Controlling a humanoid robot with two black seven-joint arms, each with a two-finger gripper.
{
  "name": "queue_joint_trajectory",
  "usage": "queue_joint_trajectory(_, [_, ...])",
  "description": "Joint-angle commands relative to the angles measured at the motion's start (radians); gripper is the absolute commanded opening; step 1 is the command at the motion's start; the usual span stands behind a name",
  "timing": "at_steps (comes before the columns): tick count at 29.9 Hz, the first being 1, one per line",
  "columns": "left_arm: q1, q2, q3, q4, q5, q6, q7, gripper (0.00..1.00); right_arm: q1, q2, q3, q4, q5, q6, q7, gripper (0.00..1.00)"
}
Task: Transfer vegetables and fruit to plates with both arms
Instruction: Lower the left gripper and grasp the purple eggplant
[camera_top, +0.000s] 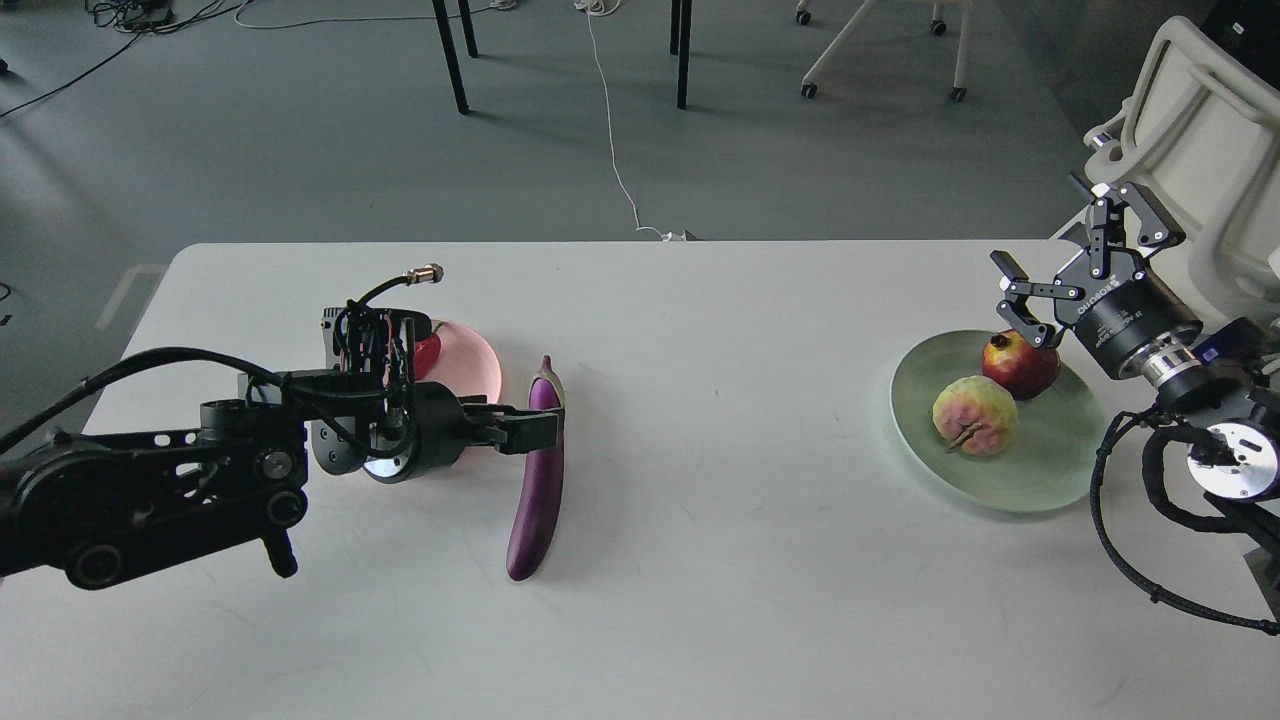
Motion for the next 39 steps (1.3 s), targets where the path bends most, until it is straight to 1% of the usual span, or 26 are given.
queue_joint_trajectory(1, [0.035, -0.005, 0.002, -0.045, 0.001, 0.029, 0.029, 1.0, -0.001, -0.002, 0.002, 0.0, 0.0, 0.0, 0.0, 0.99])
queue_joint_trajectory(5, [0.072, -0.003, 0.002, -0.048, 0.013, 0.034, 0.035, 1.0, -0.001, -0.002, 0.003, 0.0, 0.0, 0.0, 0.0, 0.99])
queue_joint_trajectory(13, [0.078, -0.007, 0.009, -0.048, 0.015, 0.029, 0.036, 1.0, -0.001, -0.002, 0.002, -0.002, 0.0, 0.0, 0.0, 0.99])
queue_joint_trajectory(23, [0.09, -0.057, 0.017, 0.012, 0.024, 0.026, 0.035, 0.99, -0.006, -0.011, 0.007, 0.0, 0.0, 0.0, 0.0, 0.99])
queue_joint_trajectory(26, [0.092, -0.068, 0.019, 0.021, 0.024, 0.017, 0.041, 0.98, -0.006, -0.013, 0.008, 0.0, 0.0, 0.0, 0.0, 0.99])
queue_joint_trajectory(29, [0.095, -0.082, 0.019, 0.032, 0.024, 0.012, 0.09, 0.89, -0.008, -0.013, 0.008, 0.0, 0.0, 0.0, 0.0, 0.99])
queue_joint_trajectory(30, [0.104, -0.083, 0.019, 0.033, 0.024, 0.012, 0.098, 0.83, -0.008, -0.014, 0.008, 0.0, 0.0, 0.0, 0.0, 0.99])
queue_joint_trajectory(32, [0.109, -0.085, 0.019, 0.036, 0.024, 0.012, 0.102, 0.74, -0.008, -0.013, 0.008, 0.0, 0.0, 0.0, 0.0, 0.99])
queue_joint_trajectory(35, [0.115, -0.085, 0.019, 0.04, 0.024, 0.011, 0.104, 0.7, -0.008, -0.013, 0.008, 0.0, 0.0, 0.0, 0.0, 0.99])
queue_joint_trajectory(36, [0.115, -0.085, 0.019, 0.043, 0.024, 0.011, 0.104, 0.65, -0.008, -0.013, 0.008, 0.0, 0.0, 0.0, 0.0, 0.99])
queue_joint_trajectory(37, [0.115, -0.085, 0.019, 0.044, 0.024, 0.011, 0.107, 0.54, -0.008, -0.013, 0.008, 0.0, 0.0, 0.0, 0.0, 0.99])
queue_joint_trajectory(39, [0.115, -0.085, 0.019, 0.044, 0.024, 0.011, 0.117, 0.26, -0.008, -0.014, 0.008, 0.0, 0.0, 0.0, 0.0, 0.99])
